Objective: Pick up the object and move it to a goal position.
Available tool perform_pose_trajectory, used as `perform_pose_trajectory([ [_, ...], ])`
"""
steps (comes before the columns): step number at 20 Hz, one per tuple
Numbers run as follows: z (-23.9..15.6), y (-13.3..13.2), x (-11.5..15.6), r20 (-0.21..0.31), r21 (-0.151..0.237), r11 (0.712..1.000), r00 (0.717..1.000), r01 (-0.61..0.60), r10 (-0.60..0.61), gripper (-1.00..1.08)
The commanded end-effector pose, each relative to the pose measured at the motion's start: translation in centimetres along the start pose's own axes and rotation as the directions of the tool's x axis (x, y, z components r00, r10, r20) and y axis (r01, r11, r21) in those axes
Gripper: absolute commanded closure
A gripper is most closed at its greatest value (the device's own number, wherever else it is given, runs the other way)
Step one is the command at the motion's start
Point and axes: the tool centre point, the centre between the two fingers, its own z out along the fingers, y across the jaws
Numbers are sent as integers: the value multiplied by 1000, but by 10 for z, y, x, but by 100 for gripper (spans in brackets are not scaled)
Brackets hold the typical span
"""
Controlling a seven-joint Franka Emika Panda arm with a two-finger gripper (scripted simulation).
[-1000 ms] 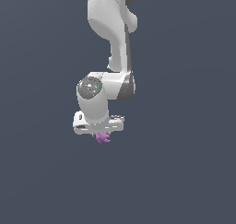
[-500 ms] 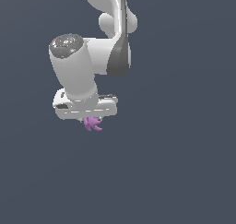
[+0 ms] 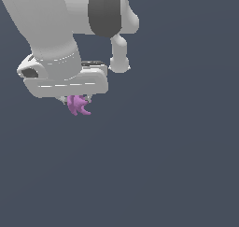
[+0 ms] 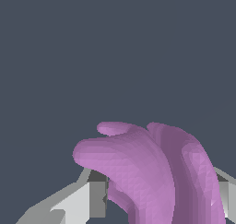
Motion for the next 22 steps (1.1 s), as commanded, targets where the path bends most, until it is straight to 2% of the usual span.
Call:
perform_pose_trajectory([
  [1, -26, 6, -2, 1, 0, 1000, 1000, 0, 0, 108],
  [11, -91, 23, -2, 1, 0, 1000, 1000, 0, 0, 108],
  [22, -109, 28, -1, 1, 0, 1000, 1000, 0, 0, 108],
])
